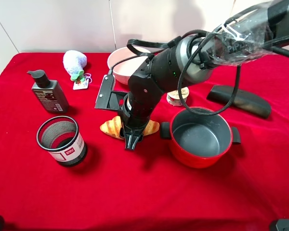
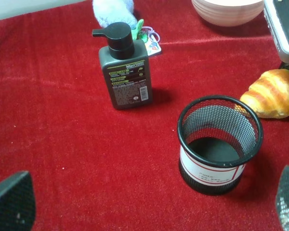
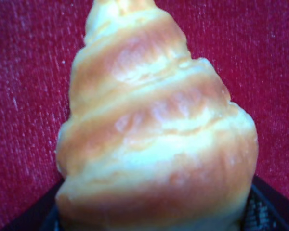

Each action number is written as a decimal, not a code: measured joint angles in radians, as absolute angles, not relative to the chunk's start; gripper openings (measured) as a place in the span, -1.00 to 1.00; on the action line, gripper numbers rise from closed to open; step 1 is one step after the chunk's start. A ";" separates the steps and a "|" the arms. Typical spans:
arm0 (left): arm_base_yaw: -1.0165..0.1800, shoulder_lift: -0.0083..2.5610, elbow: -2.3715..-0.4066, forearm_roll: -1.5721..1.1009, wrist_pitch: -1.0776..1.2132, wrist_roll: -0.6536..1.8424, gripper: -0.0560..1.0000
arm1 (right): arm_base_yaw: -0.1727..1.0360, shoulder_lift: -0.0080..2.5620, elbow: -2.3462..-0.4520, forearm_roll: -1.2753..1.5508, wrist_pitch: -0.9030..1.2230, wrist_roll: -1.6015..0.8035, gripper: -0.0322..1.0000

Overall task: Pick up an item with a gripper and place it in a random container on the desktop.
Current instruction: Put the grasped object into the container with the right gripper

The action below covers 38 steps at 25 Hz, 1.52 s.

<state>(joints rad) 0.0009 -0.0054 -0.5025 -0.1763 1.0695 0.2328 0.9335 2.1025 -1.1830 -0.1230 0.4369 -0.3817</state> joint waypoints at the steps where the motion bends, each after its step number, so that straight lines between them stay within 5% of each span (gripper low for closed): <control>1: 0.001 -0.005 -0.503 -0.176 1.069 0.233 0.97 | 0.934 2.103 -1.183 -0.123 0.437 -0.382 -0.01; 38: 0.001 -0.005 -0.503 -0.176 1.069 0.233 0.97 | 0.934 1.938 -1.183 -0.200 0.435 -0.382 -0.01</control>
